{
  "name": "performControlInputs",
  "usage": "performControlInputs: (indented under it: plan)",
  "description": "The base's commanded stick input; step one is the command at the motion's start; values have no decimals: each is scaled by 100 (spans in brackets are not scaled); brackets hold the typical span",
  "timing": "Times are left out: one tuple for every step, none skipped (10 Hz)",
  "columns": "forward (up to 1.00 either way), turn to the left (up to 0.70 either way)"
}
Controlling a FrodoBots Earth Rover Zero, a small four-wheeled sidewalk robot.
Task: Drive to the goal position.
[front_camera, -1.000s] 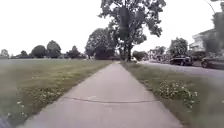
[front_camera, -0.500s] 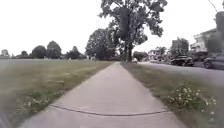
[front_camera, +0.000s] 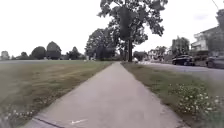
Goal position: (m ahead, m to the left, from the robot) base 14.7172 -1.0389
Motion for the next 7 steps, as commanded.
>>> performControlInputs:
  plan:
    - [70, 0]
    - [70, 0]
    - [70, 0]
    - [70, 0]
    - [70, 0]
    - [70, 0]
    - [70, 0]
